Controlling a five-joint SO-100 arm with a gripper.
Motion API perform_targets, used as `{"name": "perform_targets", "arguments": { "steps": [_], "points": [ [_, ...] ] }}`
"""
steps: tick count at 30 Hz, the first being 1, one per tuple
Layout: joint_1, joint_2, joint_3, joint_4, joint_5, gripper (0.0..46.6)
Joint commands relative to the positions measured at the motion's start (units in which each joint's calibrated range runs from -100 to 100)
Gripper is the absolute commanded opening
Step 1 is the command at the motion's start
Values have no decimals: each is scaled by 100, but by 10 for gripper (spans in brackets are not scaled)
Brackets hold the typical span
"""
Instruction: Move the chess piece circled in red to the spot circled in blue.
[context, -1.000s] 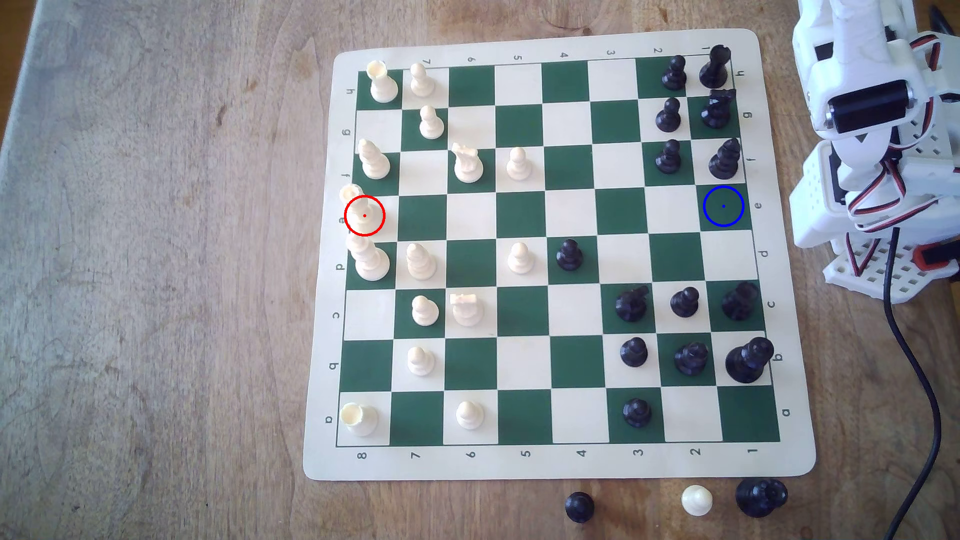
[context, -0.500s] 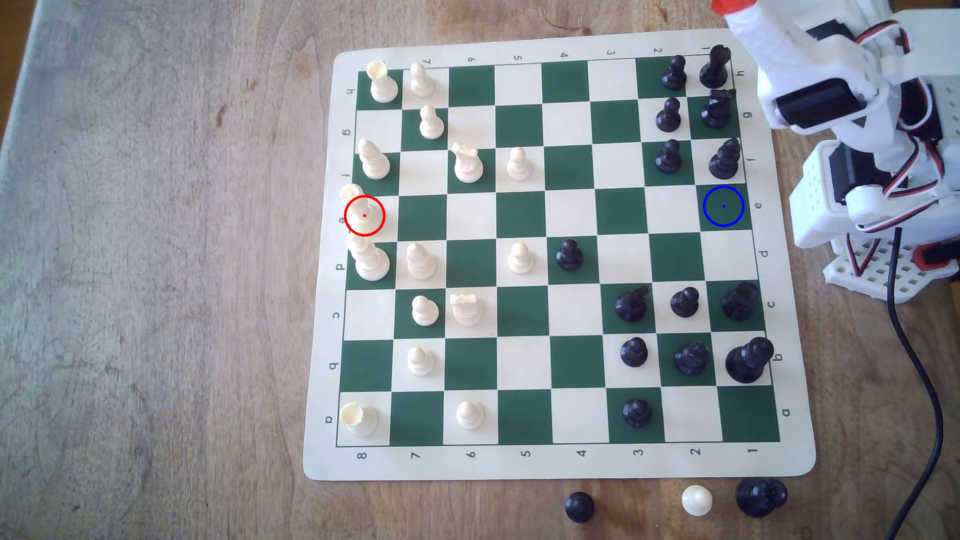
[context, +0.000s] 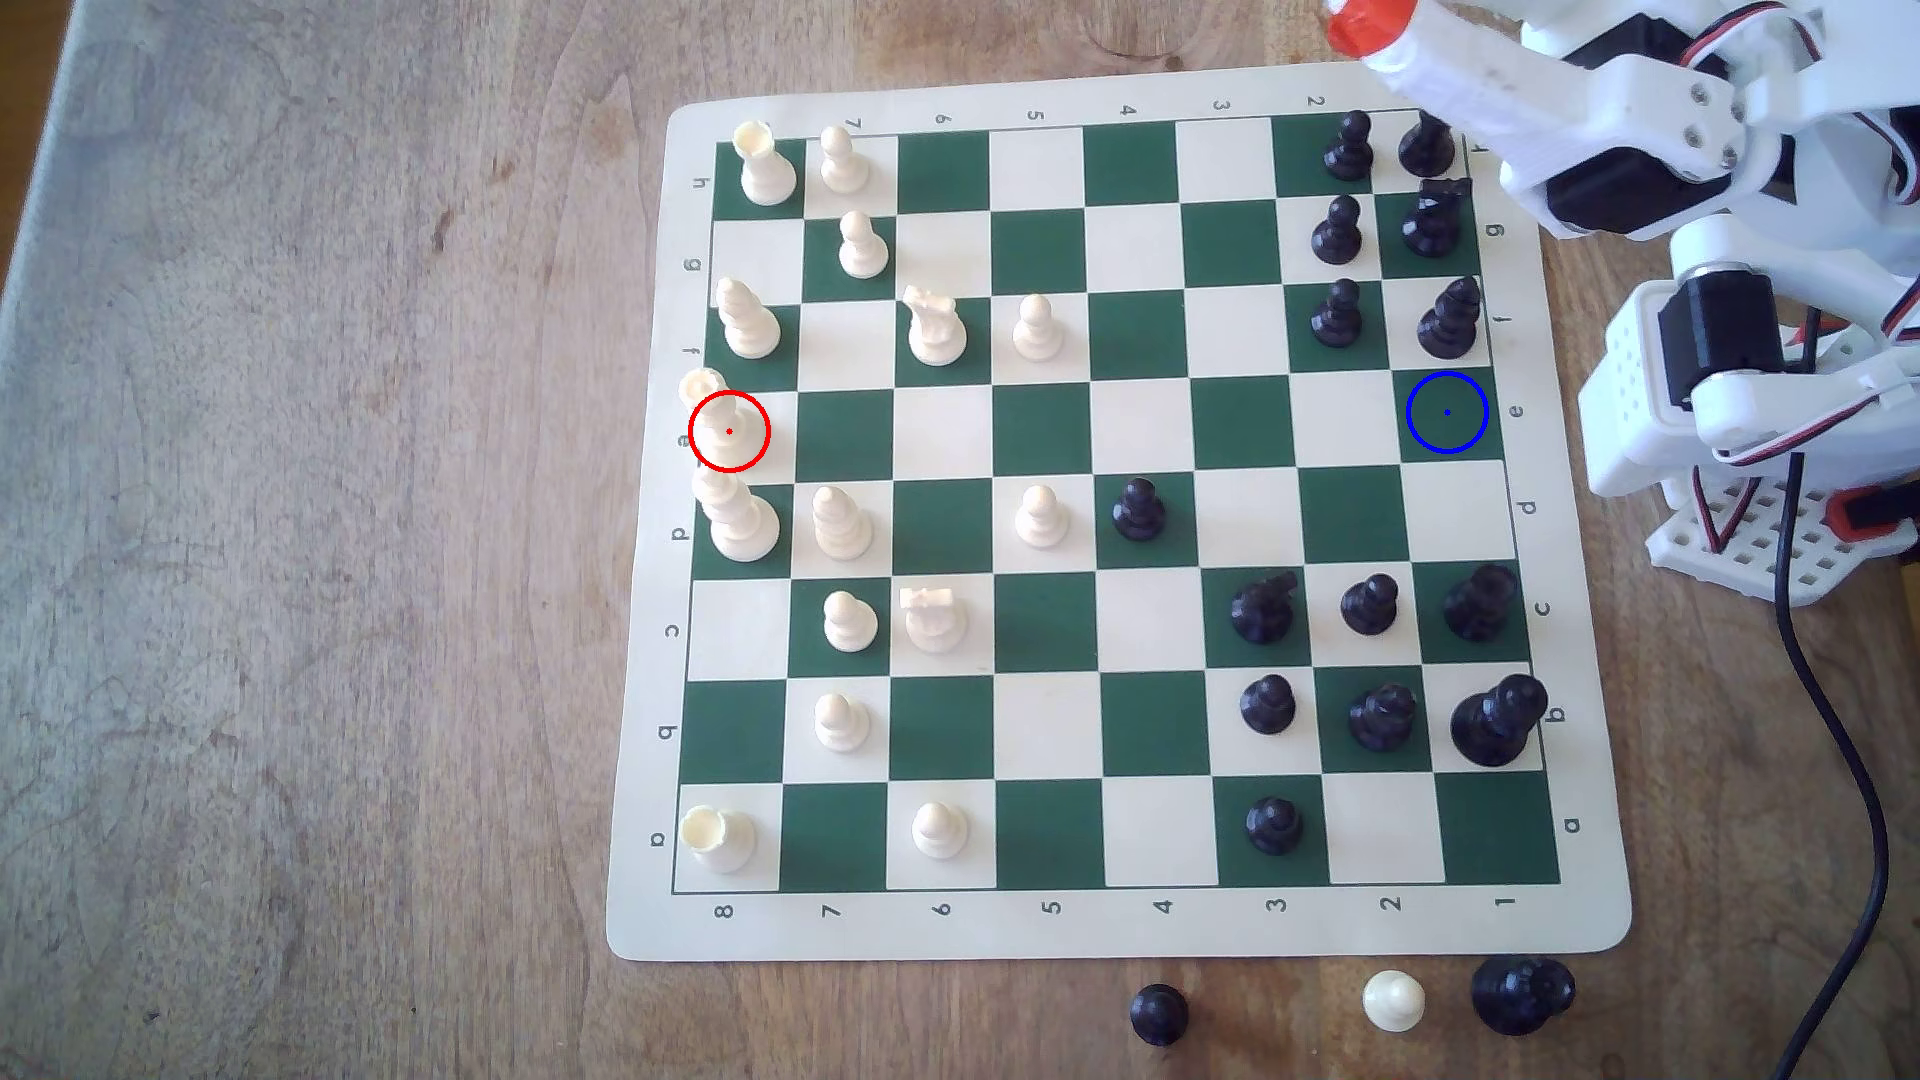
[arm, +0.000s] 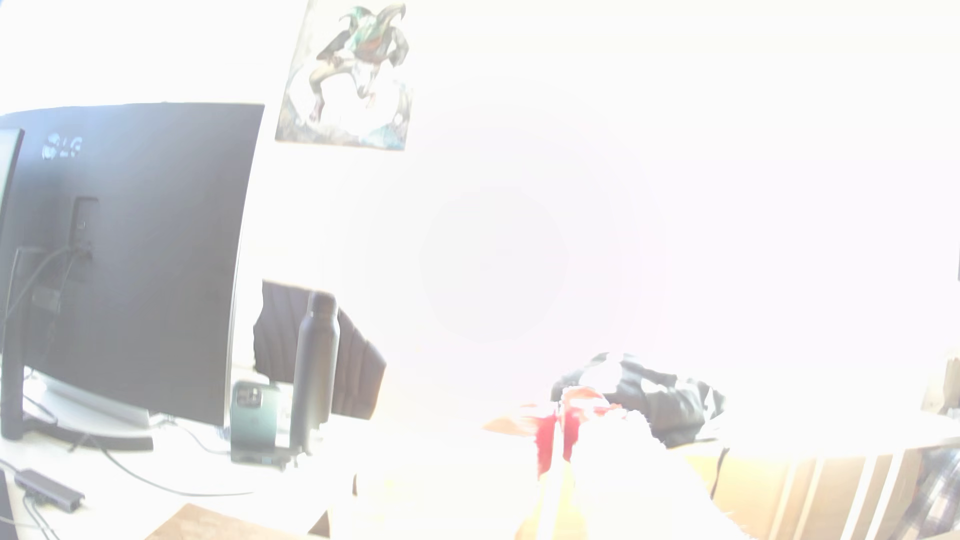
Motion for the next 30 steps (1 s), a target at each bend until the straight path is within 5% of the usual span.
{"name": "perform_targets", "arguments": {
  "steps": [1, 5, 30],
  "points": [
    [22, 722, -927, 804, 39, 2],
    [-48, 1545, -1861, 1754, -127, 46],
    [202, 7258, -6503, 3400, -1172, 77]
  ]
}}
